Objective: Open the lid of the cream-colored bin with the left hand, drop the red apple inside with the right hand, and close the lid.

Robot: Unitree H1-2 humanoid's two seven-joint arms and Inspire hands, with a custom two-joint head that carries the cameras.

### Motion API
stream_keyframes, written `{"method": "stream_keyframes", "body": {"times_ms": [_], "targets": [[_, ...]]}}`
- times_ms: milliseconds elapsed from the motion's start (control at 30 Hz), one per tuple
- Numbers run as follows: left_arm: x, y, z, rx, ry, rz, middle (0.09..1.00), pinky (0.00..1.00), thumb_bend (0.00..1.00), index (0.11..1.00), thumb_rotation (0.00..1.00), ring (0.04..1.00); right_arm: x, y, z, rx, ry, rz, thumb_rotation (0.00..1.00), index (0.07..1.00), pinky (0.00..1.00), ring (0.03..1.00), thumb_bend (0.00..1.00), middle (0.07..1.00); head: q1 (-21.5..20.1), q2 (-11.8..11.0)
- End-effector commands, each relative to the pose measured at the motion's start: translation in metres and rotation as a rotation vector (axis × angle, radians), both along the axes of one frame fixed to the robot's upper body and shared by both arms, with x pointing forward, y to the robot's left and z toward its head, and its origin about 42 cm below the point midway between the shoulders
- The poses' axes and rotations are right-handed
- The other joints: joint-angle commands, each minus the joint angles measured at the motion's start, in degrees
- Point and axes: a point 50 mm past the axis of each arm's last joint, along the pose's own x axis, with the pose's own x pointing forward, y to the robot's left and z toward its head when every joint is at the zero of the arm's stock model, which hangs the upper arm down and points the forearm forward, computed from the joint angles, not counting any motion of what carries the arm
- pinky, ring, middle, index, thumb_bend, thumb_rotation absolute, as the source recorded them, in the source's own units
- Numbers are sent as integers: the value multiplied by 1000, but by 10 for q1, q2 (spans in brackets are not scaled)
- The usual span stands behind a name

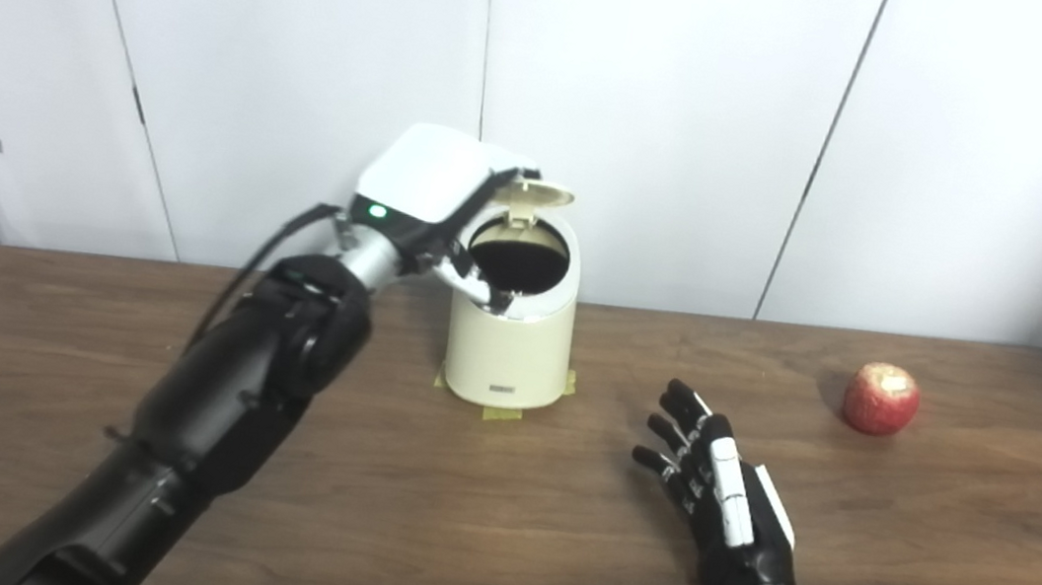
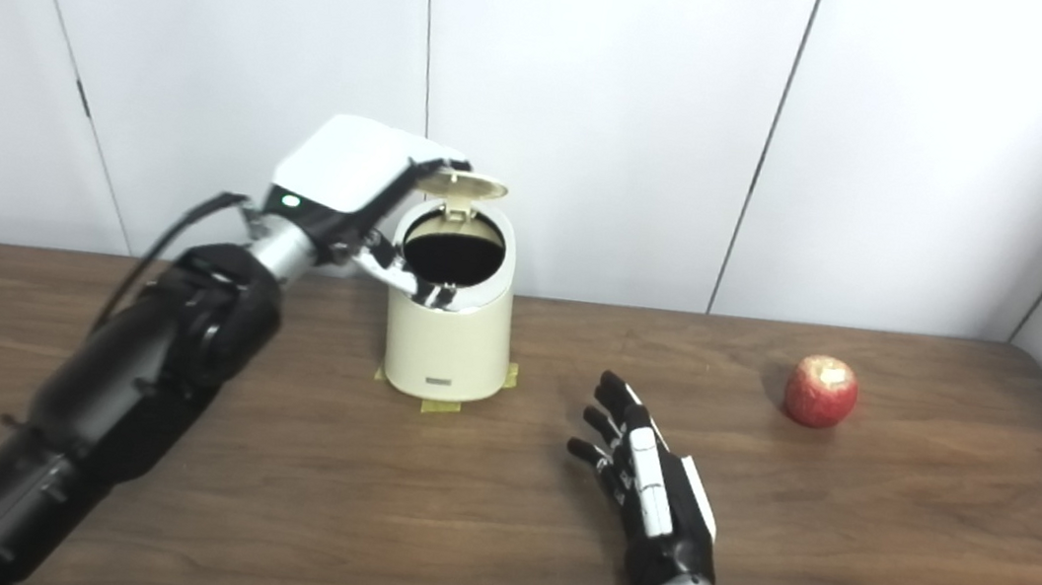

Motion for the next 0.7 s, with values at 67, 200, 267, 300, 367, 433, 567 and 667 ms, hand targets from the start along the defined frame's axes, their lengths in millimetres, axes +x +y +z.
{"method": "stream_keyframes", "body": {"times_ms": [67, 200, 267, 300, 367, 433, 567, 667], "targets": [[-13, 13, 31, -123, -85, -7, 806, 720, 815, 792, 118, 803, -16, 3, -31, 11, 160, 14, 906, 899, 776, 908, 567, 933, -3, 0], [-26, 26, 18, -198, -83, 13, 775, 667, 723, 762, 132, 771, -16, 2, -31, 10, 160, 14, 902, 894, 775, 908, 564, 931, -1, 0], [-33, 35, 7, -276, -58, 29, 763, 657, 701, 753, 129, 760, -16, 2, -31, 10, 161, 14, 904, 896, 776, 910, 561, 933, -2, 1], [-36, 38, 4, -302, -47, 34, 756, 655, 677, 750, 137, 754, -16, 2, -30, 10, 161, 15, 909, 898, 776, 911, 554, 935, -2, 1], [-43, 48, -7, -384, -4, 45, 753, 668, 648, 752, 145, 756, -16, 1, -30, 10, 156, 15, 912, 898, 774, 910, 551, 935, -3, 2], [-50, 56, -17, -473, 41, 48, 748, 679, 617, 751, 148, 753, -16, 0, -31, 11, 153, 15, 914, 900, 774, 910, 550, 935, -3, 1], [-62, 72, -42, -617, 137, 67, 756, 681, 552, 764, 119, 753, -15, -3, -31, 20, 153, 9, 900, 892, 766, 904, 555, 928, -2, 2], [-71, 80, -61, -708, 194, 89, 756, 630, 516, 766, 191, 727, -16, -5, -31, 34, 153, 5, 894, 891, 760, 902, 553, 926, 0, 1]]}}
